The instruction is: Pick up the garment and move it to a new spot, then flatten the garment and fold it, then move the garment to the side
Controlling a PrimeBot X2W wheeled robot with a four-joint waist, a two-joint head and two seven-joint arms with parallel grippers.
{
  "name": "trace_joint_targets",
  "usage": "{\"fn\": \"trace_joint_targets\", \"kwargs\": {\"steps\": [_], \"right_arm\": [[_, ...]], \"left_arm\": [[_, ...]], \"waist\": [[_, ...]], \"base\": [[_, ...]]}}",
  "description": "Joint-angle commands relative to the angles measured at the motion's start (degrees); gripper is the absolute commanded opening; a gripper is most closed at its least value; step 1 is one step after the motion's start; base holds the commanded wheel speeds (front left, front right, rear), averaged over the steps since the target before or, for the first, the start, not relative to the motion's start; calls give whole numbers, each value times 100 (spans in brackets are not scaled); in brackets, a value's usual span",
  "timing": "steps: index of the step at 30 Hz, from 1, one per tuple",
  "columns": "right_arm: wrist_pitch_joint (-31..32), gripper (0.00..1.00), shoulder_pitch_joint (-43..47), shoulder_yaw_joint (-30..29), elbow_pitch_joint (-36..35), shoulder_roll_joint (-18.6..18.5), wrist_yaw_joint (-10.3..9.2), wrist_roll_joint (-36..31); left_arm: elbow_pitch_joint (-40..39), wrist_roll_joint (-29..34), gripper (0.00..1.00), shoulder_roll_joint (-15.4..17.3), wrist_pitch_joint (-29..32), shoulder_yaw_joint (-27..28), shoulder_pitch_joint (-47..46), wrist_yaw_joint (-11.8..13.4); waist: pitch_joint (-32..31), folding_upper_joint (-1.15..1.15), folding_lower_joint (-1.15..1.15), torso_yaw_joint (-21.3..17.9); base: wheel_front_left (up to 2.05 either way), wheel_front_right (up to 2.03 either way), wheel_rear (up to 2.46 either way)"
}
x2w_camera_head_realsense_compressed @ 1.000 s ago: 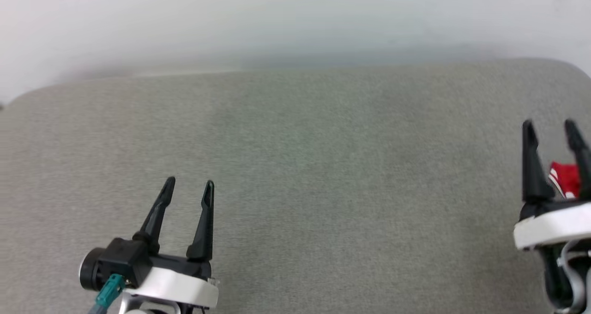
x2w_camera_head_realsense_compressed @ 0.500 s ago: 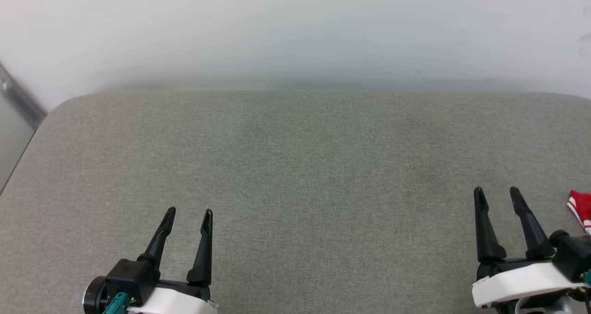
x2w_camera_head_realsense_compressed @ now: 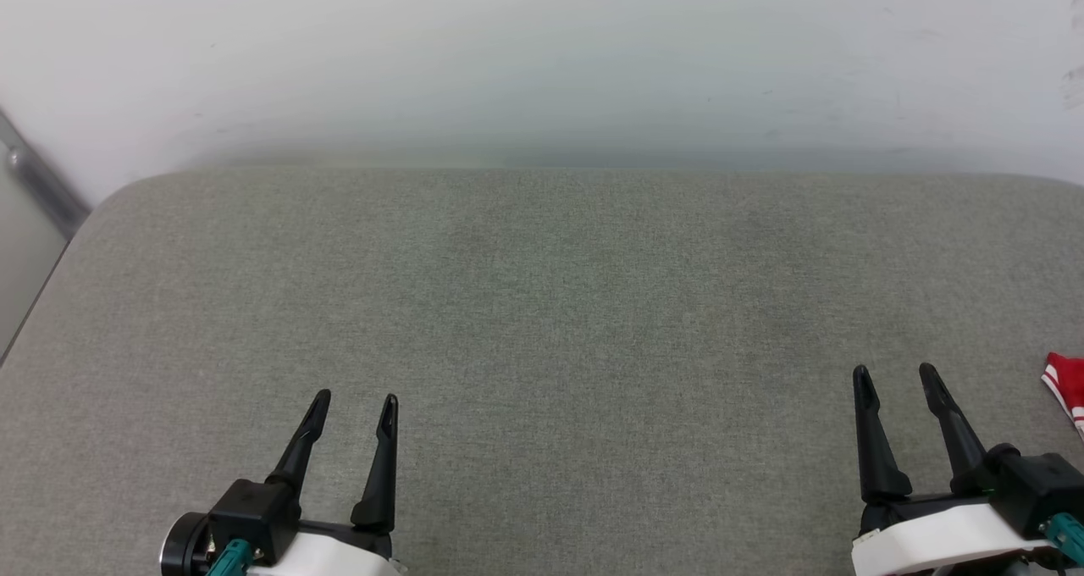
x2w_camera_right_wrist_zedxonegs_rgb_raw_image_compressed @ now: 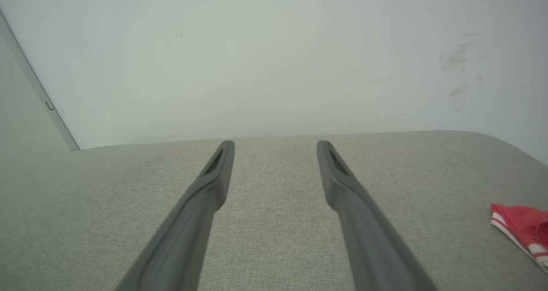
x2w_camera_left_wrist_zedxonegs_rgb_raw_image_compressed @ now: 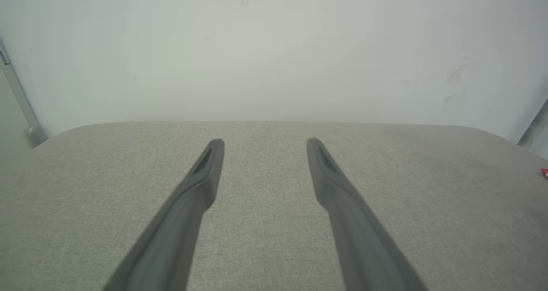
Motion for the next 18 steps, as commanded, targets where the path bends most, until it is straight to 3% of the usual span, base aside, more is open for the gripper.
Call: {"fn": "trace_joint_targets", "kwargs": {"steps": [1, 14, 15, 18], "right_arm": [[-34, 100, 3, -2, 9, 33, -2, -21], [-107, 100, -23, 64, 62, 34, -2, 153], [-81, 0, 1, 68, 70, 7, 0, 137], [-64, 0, 41, 86, 185, 7, 0, 225]], "left_arm": [[-17, 8, 100, -17, -12, -10, 41, -8], [-67, -170, 100, -34, -12, -20, 46, -9], [-47, -158, 0, -39, 1, -14, 20, 0], [63, -252, 0, -58, 25, -23, 65, 1]], "waist": [[-2, 0, 0, -4], [22, 0, 0, -27], [21, 0, 0, -27], [21, 0, 0, -31]], "base": [[0, 0, 0], [0, 0, 0], [0, 0, 0], [0, 0, 0]]}}
